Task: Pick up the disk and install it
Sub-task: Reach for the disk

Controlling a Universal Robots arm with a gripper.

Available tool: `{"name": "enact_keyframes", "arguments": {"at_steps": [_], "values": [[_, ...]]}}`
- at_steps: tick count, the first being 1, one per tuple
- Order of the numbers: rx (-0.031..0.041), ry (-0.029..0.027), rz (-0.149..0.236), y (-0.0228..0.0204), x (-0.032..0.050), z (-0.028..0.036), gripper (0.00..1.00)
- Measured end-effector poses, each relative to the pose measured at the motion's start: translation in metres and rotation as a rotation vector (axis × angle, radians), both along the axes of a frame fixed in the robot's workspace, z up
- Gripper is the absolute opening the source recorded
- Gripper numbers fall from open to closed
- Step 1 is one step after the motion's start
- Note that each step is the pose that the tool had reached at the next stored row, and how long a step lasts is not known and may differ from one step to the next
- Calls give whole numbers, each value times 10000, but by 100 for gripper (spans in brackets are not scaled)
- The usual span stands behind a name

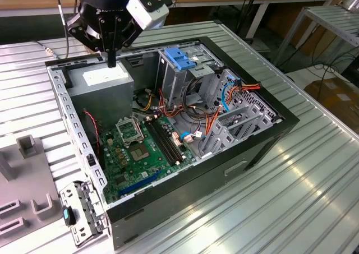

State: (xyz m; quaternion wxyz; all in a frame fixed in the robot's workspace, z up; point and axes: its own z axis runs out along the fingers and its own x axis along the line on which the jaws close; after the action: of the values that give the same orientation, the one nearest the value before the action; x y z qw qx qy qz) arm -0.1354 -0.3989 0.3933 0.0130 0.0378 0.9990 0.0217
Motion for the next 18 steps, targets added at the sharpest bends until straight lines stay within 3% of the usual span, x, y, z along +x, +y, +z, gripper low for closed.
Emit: {"name": "enact_keyframes", "arguments": {"at_steps": [18], "values": [[0,0,0,0,-57,0,11]]}}
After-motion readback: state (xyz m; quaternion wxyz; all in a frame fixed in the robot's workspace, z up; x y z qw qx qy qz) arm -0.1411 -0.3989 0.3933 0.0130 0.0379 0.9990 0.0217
